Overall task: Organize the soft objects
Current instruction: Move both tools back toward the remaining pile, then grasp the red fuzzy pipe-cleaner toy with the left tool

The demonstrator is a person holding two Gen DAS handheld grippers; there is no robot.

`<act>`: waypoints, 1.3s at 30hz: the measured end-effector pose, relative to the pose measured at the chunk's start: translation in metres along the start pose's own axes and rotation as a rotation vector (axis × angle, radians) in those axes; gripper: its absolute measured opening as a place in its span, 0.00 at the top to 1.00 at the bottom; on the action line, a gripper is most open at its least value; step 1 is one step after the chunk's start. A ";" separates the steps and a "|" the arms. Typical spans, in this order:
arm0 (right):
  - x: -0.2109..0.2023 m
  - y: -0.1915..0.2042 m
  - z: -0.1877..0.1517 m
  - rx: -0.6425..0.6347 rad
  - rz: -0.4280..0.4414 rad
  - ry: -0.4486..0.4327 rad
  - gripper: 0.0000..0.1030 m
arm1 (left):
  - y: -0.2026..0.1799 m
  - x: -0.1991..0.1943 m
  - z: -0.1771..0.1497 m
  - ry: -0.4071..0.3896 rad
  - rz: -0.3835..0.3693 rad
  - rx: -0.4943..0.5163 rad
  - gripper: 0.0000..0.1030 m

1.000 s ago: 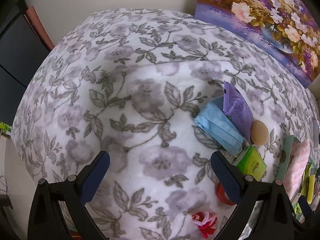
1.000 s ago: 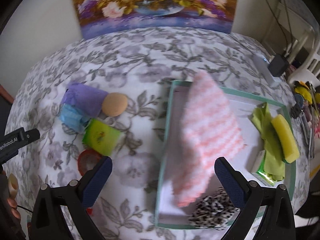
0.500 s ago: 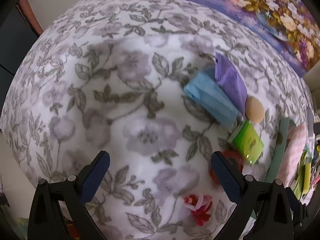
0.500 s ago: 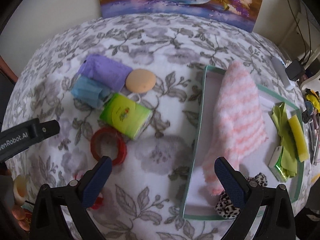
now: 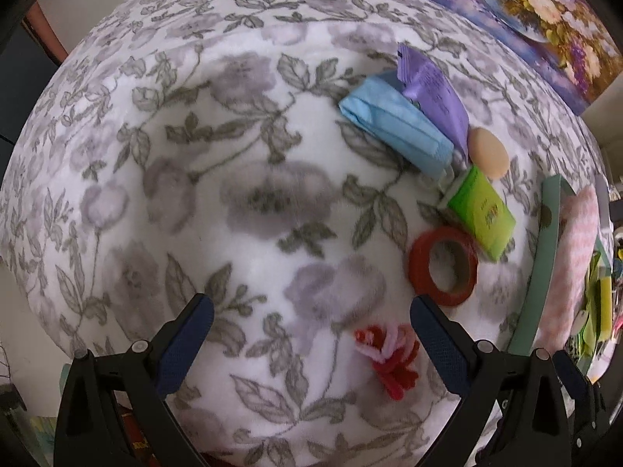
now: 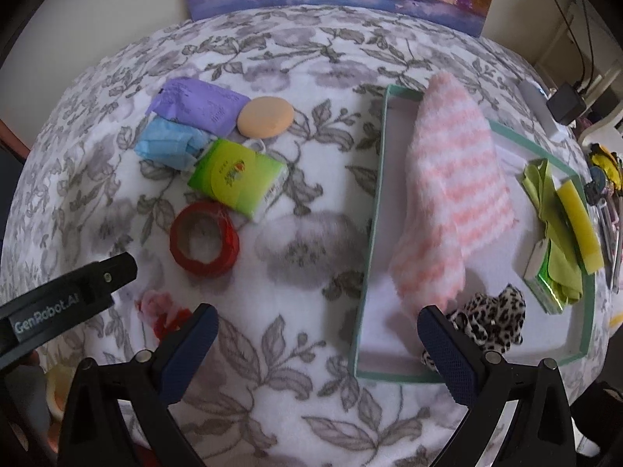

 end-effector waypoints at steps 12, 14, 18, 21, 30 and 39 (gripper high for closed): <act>0.002 -0.016 -0.002 0.007 -0.031 0.024 0.00 | -0.022 0.014 -0.032 0.070 -0.020 0.029 0.02; 0.004 -0.017 -0.002 0.004 -0.035 0.031 0.00 | -0.033 0.022 -0.029 0.088 -0.045 0.028 0.03; 0.006 -0.018 -0.004 0.006 -0.035 0.042 0.00 | -0.040 0.027 -0.031 0.094 -0.061 0.033 0.10; 0.007 -0.018 -0.005 -0.001 -0.044 0.042 0.00 | -0.045 0.028 -0.032 0.102 -0.099 0.028 0.27; 0.010 -0.024 -0.002 0.007 -0.054 0.034 0.00 | -0.062 0.038 -0.034 0.120 -0.156 0.022 0.46; 0.010 -0.028 0.001 0.011 -0.060 0.036 0.00 | -0.075 0.041 -0.032 0.117 -0.195 0.028 0.64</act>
Point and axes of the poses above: each gripper's, at about its wrist camera, not at the fingertips, and x roughly the way its jaws point, y to its left, z to its top, the point moved 4 cm from there along x, roughly the way its jaws point, and after that the axes turned 7 degrees about x, right-handed, at the moved point
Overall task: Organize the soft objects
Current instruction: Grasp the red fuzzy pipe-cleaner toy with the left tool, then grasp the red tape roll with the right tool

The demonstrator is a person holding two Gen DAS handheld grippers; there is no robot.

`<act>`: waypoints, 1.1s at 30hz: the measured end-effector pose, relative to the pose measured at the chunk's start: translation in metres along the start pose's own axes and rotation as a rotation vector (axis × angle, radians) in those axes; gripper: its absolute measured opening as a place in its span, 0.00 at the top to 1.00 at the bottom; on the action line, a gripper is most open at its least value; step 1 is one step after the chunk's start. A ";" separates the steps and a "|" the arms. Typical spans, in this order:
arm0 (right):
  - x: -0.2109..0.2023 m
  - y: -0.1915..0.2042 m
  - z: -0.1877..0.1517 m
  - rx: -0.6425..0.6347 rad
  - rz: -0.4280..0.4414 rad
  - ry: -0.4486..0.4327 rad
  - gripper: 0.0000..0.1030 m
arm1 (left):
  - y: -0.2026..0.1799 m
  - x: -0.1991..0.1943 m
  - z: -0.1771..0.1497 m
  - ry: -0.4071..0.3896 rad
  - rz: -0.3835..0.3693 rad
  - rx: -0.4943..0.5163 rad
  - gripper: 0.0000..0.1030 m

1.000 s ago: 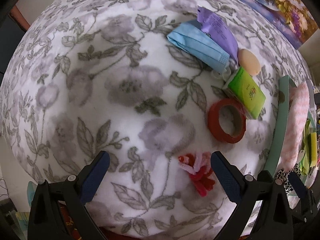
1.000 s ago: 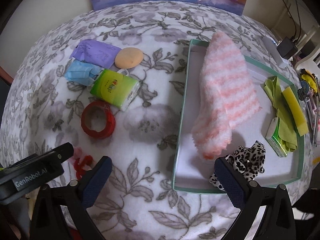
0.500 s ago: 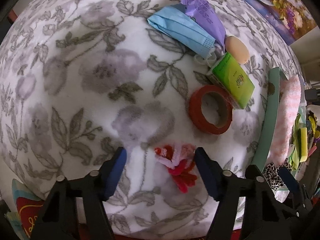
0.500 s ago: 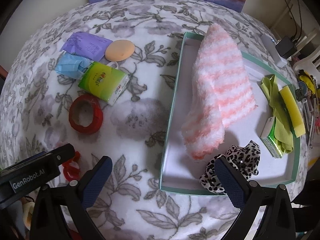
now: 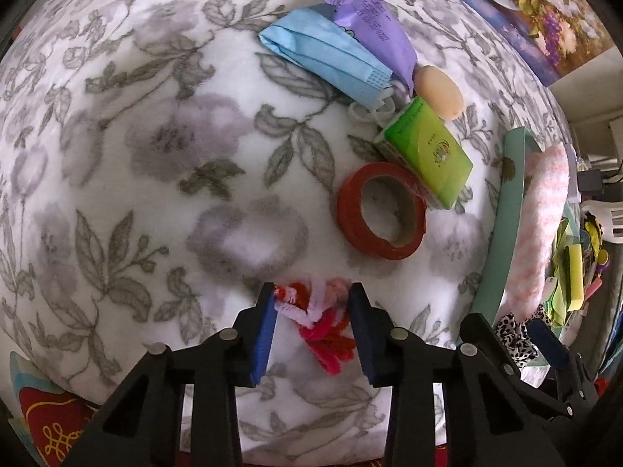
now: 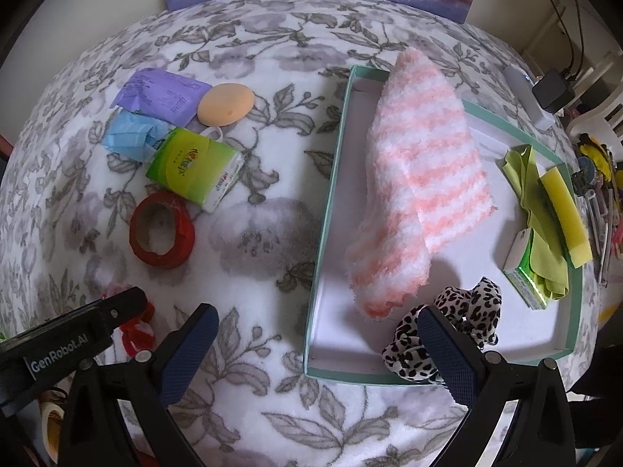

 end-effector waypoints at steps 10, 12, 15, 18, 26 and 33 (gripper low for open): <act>0.002 0.004 -0.001 0.008 -0.003 -0.001 0.00 | -0.002 -0.005 0.008 -0.020 -0.003 -0.001 0.68; 0.001 0.004 0.000 0.010 -0.002 -0.002 0.00 | -0.002 -0.008 0.010 -0.023 -0.006 -0.004 0.68; 0.000 0.006 0.001 0.015 0.002 -0.007 0.00 | 0.005 -0.015 0.015 -0.035 -0.001 -0.013 0.68; -0.002 0.009 0.004 0.024 0.012 -0.014 0.00 | 0.017 -0.023 0.020 -0.052 0.010 -0.026 0.68; -0.014 0.029 0.013 0.035 0.070 -0.067 0.00 | 0.041 -0.038 0.034 -0.087 0.029 -0.062 0.68; -0.010 0.052 0.017 0.004 0.106 -0.071 0.00 | 0.084 -0.042 0.045 -0.093 0.060 -0.111 0.68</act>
Point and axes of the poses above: each gripper's, at about its wrist camera, not at the fingertips, and x roughly the way its jaws point, y to its left, z to its top, the point moved 4 cm from there along x, roughly the way its jaws point, and after that the axes turned 7 degrees about x, right-handed, at the moved point
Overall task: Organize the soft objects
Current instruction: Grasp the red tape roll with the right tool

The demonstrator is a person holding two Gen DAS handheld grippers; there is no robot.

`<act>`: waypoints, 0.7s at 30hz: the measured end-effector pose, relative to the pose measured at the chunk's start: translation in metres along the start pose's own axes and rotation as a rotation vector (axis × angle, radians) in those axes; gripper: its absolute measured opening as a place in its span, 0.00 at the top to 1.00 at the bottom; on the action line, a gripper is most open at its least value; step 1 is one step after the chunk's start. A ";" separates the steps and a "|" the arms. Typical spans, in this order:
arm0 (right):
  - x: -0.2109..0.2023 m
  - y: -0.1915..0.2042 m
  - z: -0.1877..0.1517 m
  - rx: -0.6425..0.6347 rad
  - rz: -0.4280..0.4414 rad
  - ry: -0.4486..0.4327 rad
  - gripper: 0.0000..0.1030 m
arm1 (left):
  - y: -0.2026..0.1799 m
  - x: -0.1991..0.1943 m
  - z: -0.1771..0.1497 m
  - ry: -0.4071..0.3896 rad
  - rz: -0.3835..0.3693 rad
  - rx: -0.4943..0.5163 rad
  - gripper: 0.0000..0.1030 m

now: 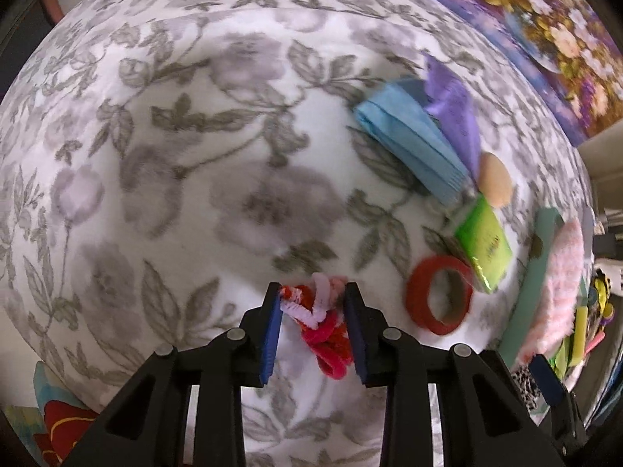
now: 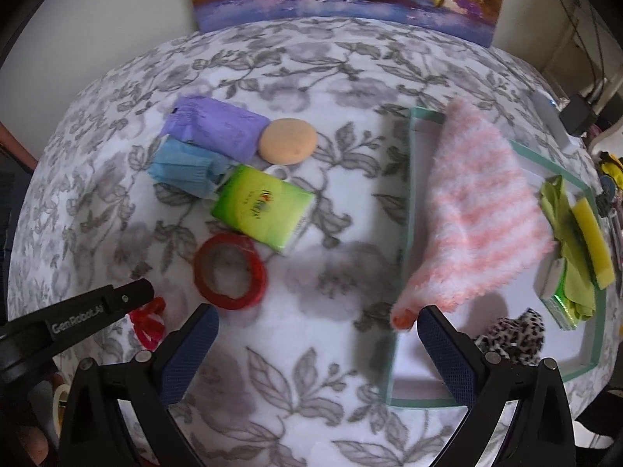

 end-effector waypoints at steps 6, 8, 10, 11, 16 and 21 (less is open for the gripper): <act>0.008 0.014 0.000 -0.023 0.027 0.011 0.00 | 0.026 0.005 0.011 0.007 -0.015 -0.026 0.68; 0.012 0.021 0.000 -0.034 0.041 0.018 0.01 | 0.032 0.007 0.014 0.009 -0.014 -0.023 0.68; 0.015 0.026 0.000 -0.046 0.046 0.025 0.03 | 0.037 0.008 0.017 0.011 -0.015 -0.021 0.68; 0.017 0.029 -0.001 -0.052 0.047 0.031 0.03 | 0.041 0.008 0.019 0.012 -0.015 -0.020 0.68; 0.026 0.038 -0.002 -0.080 0.057 0.046 0.12 | 0.029 0.017 0.023 0.015 0.000 0.001 0.68; 0.038 0.042 -0.002 -0.087 0.061 0.064 0.19 | 0.020 0.016 0.026 0.017 0.033 0.049 0.66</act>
Point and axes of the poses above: each gripper's, at about its wrist camera, not at the fingertips, and x roughly the way its jaws point, y to its left, z to its top, the point moved 4 cm from there along x, roughly the way its jaws point, and after that the axes turned 7 degrees about x, right-handed, at the moved point
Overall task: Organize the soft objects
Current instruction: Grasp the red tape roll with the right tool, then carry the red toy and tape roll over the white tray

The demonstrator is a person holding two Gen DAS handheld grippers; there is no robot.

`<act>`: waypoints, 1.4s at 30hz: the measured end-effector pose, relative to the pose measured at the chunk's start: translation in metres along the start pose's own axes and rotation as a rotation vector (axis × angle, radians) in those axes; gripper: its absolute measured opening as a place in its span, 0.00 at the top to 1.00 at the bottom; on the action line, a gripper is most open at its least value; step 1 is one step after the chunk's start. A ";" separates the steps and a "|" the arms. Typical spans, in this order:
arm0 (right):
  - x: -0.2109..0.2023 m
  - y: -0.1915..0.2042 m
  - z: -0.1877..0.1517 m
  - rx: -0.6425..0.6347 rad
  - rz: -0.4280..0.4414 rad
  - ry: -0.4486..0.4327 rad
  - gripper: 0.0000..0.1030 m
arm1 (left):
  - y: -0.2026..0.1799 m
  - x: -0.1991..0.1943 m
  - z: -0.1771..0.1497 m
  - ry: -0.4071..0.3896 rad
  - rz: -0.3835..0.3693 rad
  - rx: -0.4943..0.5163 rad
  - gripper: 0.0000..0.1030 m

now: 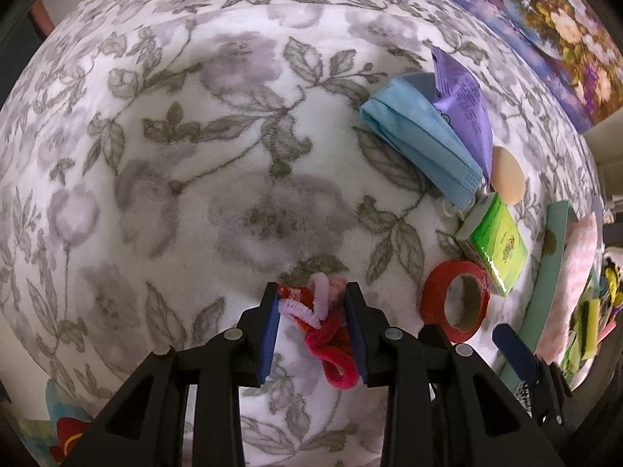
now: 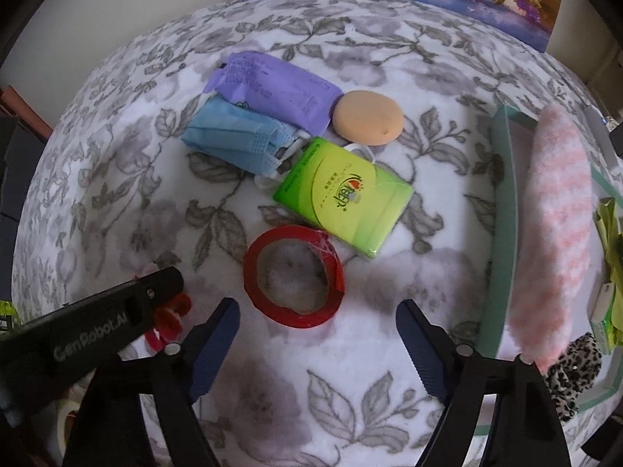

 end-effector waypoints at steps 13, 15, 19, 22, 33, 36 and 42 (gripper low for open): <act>0.010 0.009 0.004 -0.026 0.002 -0.016 0.31 | -0.012 0.005 0.004 -0.011 0.042 0.027 0.64; 0.012 0.010 0.005 -0.027 0.003 -0.017 0.32 | -0.011 0.004 0.006 -0.011 0.042 0.027 0.64; 0.011 0.011 0.005 -0.031 0.003 -0.020 0.33 | -0.018 0.002 -0.002 -0.012 0.050 0.033 0.64; 0.010 0.010 0.004 -0.042 0.005 -0.023 0.37 | -0.024 -0.001 -0.004 -0.012 0.061 0.041 0.63; 0.006 0.010 0.002 -0.067 0.032 -0.010 0.46 | -0.036 0.000 -0.004 -0.013 0.076 0.051 0.63; 0.003 0.004 0.001 -0.061 0.031 -0.002 0.47 | -0.036 0.000 -0.004 -0.013 0.075 0.051 0.63; 0.000 -0.010 0.000 -0.049 0.001 0.017 0.47 | -0.037 0.000 -0.005 -0.013 0.077 0.054 0.63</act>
Point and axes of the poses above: each gripper's, at about its wrist camera, not at the fingertips, and x roughly the way its jaws point, y to its left, z to its top, the point moved 4 cm from there along x, roughly the way its jaws point, and after that the axes turned 7 degrees about x, right-handed, at the moved point
